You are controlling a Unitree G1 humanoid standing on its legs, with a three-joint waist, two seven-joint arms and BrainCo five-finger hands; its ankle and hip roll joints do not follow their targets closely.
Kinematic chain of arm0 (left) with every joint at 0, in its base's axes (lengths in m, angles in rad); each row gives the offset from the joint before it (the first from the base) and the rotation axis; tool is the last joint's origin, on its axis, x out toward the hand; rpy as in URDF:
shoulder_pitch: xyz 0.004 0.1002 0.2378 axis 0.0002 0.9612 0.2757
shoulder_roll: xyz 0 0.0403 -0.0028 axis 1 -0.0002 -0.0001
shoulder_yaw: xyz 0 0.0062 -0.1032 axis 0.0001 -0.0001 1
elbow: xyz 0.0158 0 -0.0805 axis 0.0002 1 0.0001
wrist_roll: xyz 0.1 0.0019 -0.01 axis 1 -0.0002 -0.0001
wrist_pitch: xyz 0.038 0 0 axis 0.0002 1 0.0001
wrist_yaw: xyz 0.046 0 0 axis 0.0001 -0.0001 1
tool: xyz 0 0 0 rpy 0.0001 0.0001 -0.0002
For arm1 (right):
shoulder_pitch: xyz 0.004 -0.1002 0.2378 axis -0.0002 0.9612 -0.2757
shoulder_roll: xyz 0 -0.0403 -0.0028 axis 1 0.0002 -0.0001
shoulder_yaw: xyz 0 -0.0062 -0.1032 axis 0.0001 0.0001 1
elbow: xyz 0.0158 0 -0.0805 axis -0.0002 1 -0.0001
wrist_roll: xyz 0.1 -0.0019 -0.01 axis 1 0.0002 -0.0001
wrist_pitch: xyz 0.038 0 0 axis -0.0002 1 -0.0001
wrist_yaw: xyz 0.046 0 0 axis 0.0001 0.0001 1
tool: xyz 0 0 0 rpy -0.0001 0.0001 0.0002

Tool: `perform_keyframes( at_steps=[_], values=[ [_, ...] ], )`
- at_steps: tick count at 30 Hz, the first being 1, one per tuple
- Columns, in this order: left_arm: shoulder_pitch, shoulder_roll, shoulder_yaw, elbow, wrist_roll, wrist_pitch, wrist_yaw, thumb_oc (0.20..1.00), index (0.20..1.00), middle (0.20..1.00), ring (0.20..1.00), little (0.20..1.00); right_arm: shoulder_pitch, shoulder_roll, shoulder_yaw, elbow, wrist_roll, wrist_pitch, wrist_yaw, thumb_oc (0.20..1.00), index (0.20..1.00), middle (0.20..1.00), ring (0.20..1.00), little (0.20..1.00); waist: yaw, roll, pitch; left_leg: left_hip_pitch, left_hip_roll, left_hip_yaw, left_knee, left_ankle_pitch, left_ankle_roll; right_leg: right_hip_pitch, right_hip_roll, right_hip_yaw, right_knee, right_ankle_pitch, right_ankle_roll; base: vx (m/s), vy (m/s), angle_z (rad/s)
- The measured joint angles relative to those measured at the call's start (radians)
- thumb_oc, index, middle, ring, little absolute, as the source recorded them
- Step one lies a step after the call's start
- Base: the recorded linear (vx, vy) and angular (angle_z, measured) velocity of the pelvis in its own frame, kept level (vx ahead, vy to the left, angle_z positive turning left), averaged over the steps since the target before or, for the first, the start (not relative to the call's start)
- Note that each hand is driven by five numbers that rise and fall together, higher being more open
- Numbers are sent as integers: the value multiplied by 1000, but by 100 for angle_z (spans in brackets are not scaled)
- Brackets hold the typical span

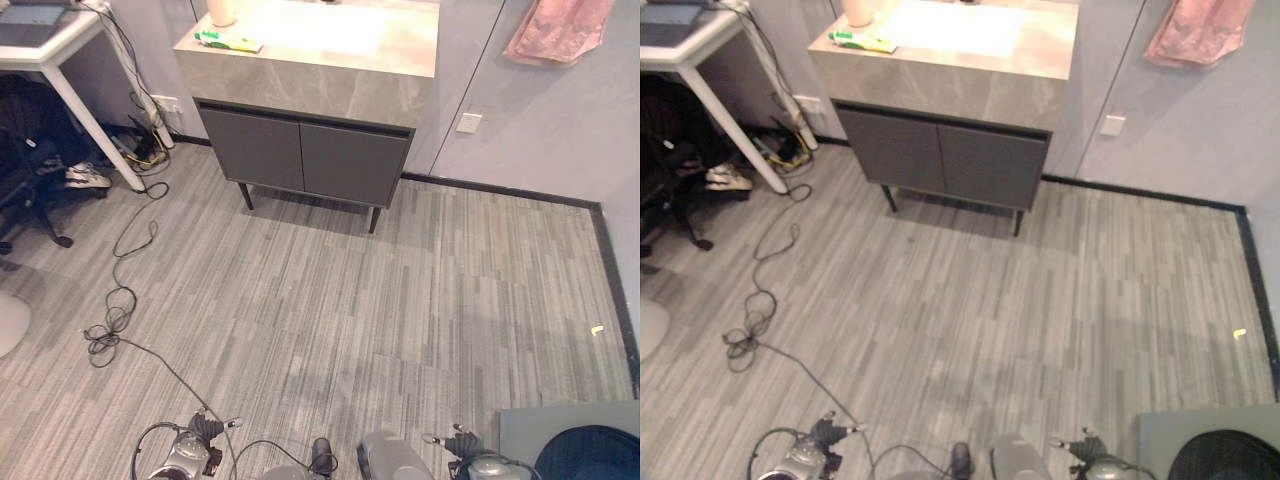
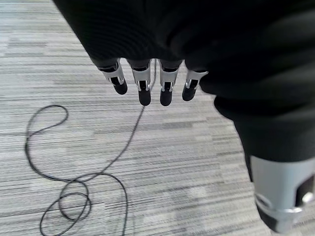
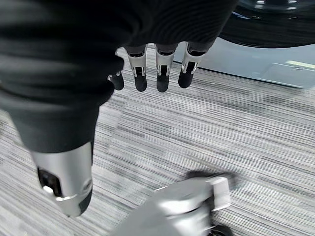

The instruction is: Put brush and paste in cup on sink, flatten towel.

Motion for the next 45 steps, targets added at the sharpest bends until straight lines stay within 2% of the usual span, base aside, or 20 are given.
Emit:
perform_keyframes(
  at_steps=[3, 6, 7, 8, 10, 17, 21, 24, 25, 28, 29, 30, 32, 33, 35, 36, 40, 41, 44, 45],
  values=[
    [33, 6, -1, -2, 26, 10, -1, 1000, 1000, 1000, 1000, 1000, 38, 5, -2, 7, 6, 1, -12, 1000, 1000, 1000, 1000, 1000, -29, -26, -7, 68, 7, -10, -7, -41, -56, -1, 35, 26, -220, 145, -5, 343, 32, 50],
    [71, 5, -9, -4, 49, 14, -2, 1000, 1000, 1000, 1000, 1000, 78, -3, -20, -10, 6, 1, -19, 1000, 1000, 1000, 1000, 1000, -49, -26, -17, 143, 20, -30, -9, -135, -40, 53, 34, -27, -342, 260, -16, 318, -12, 32],
    [81, 0, -11, -1, 70, 16, -12, 1000, 1000, 1000, 1000, 1000, 86, -4, -26, -25, 5, -1, -19, 1000, 1000, 1000, 1000, 1000, -60, -23, -14, 135, 26, -44, 41, -160, -96, 93, 11, -96, -358, 328, -73, 271, -38, 33],
    [79, -9, -8, 1, 71, 16, -13, 1000, 1000, 1000, 1000, 1000, 85, -8, -25, -25, 4, 0, -20, 1000, 1000, 1000, 1000, 1000, -62, -17, -10, 129, 27, -43, 74, -165, -127, 108, 9, -98, -357, 327, -124, 273, -48, 41],
    [71, -31, 3, 1, 73, 11, -14, 1000, 1000, 1000, 1000, 1000, 68, -21, -26, -22, 4, 0, -20, 1000, 1000, 1000, 1000, 1000, -66, 11, 3, 138, 37, -40, 125, -149, -183, 175, 5, -104, -387, 318, -166, 259, -54, 31],
    [80, -64, 5, 2, 78, 12, -16, 1000, 1000, 1000, 1000, 1000, 8, -66, -21, -82, -18, -18, -18, 1000, 1000, 1000, 1000, 1000, -82, 68, -10, 80, 81, -71, 183, -114, -204, 274, 5, -130, -454, 261, -145, 219, -107, 16],
    [81, -63, 5, 4, 78, 16, -18, 1000, 1000, 1000, 1000, 1000, -6, -100, 10, -92, -73, -19, -23, 1000, 1000, 1000, 1000, 1000, -78, 66, -8, 77, 84, -107, 202, -113, -216, 290, 8, -135, -467, 266, -165, 183, -123, 11],
    [79, -72, 9, 20, 76, 14, -16, 1000, 1000, 1000, 1000, 1000, 15, -104, -13, -73, -72, -18, -24, 1000, 1000, 1000, 1000, 1000, -82, 48, -10, 19, 56, -142, 378, -105, -303, 353, -3, -120, -507, 234, -143, 160, -126, 22],
    [80, -73, 9, 18, 76, 13, -16, 1000, 1000, 1000, 1000, 1000, 18, -105, -14, -73, -72, -18, -24, 1000, 1000, 1000, 1000, 1000, -79, 47, -9, 13, 53, -145, 403, -102, -309, 358, -3, -116, -508, 233, -145, 123, -183, 0],
    [68, -82, 12, 14, 65, 13, -9, 1000, 1000, 1000, 1000, 1000, 31, -106, 1, -61, -73, -18, -32, 1000, 1000, 1000, 1000, 1000, -69, 38, 1, -208, 25, -112, 834, -38, -408, 360, -9, -109, -508, 226, -200, 146, -190, -8],
    [54, -79, 11, 0, 56, 12, -2, 1000, 1000, 1000, 1000, 1000, 31, -96, 12, -41, -73, -17, -36, 1000, 1000, 1000, 1000, 1000, -45, 17, 17, -300, 27, -75, 958, -21, -378, 377, -19, -97, -506, 241, -204, 211, -111, -36],
    [54, -78, 14, 1, 55, 12, 0, 1000, 1000, 1000, 1000, 1000, 26, -89, 15, -37, -72, -16, -37, 1000, 1000, 1000, 1000, 1000, -39, -4, 28, -336, 28, -65, 952, -22, -370, 397, -27, -87, -508, 217, -224, 325, -120, -21],
    [48, -74, 34, -1, 31, 9, 1, 1000, 1000, 1000, 1000, 1000, 17, -75, 15, -15, -72, -12, -38, 1000, 1000, 1000, 1000, 1000, -32, -36, 42, -419, 52, -2, 834, -25, -287, 422, -46, -72, -521, 197, -234, 249, 5, -4],
    [34, -66, 37, -3, 24, 8, 1, 1000, 1000, 1000, 1000, 1000, 17, -78, 14, -13, -72, -10, -38, 1000, 1000, 1000, 1000, 1000, -22, -39, 47, -456, 62, 41, 730, -23, -286, 427, -51, -63, -532, 196, -236, 333, 82, -17],
    [22, -55, 39, -9, 23, 7, 1, 1000, 1000, 1000, 1000, 1000, 11, -89, 15, -14, -73, -2, -39, 1000, 1000, 1000, 1000, 1000, -21, -15, 55, -509, 98, 72, 555, 15, -278, 451, -39, -48, -553, 194, -220, 360, 103, -35],
    [31, -52, 39, 1, 23, 9, 3, 1000, 1000, 1000, 1000, 1000, 5, -93, 16, -19, -74, 1, -41, 1000, 1000, 1000, 1000, 1000, 0, 21, 56, -499, 124, 63, 285, 70, -263, 474, -16, -20, -560, 189, -213, 384, 119, -59],
    [82, -59, 46, 3, 13, 13, 4, 1000, 1000, 1000, 1000, 1000, 16, -93, 16, -17, -74, 0, -42, 1000, 1000, 1000, 1000, 1000, 15, 53, 55, -496, 131, -39, 154, 133, -278, 562, 6, 32, -587, 154, -194, 418, 172, -56],
    [103, -62, 73, 9, -30, 12, 11, 1000, 1000, 1000, 1000, 1000, 13, -90, 16, 2, -75, 0, -42, 1000, 1000, 1000, 1000, 1000, 13, 50, 54, -486, 127, 10, 197, 151, -251, 602, 1, 54, -586, 120, -165, 400, 227, -49],
    [141, -72, 93, 38, -86, 13, 24, 1000, 1000, 1000, 1000, 1000, 22, -81, 25, 27, -113, 3, -50, 1000, 1000, 1000, 1000, 1000, 47, 25, 2, -437, 101, 24, 203, 166, -206, 628, -33, 110, -575, 70, -148, 324, 219, -64],
    [158, -79, 98, 40, -100, 12, 26, 1000, 1000, 1000, 1000, 1000, 40, -79, 26, 29, -115, 1, -60, 1000, 1000, 1000, 1000, 1000, 35, 32, -18, -369, 91, 42, 136, 181, -117, 655, -38, 128, -549, 34, -99, 385, 274, -26]
  ],
)
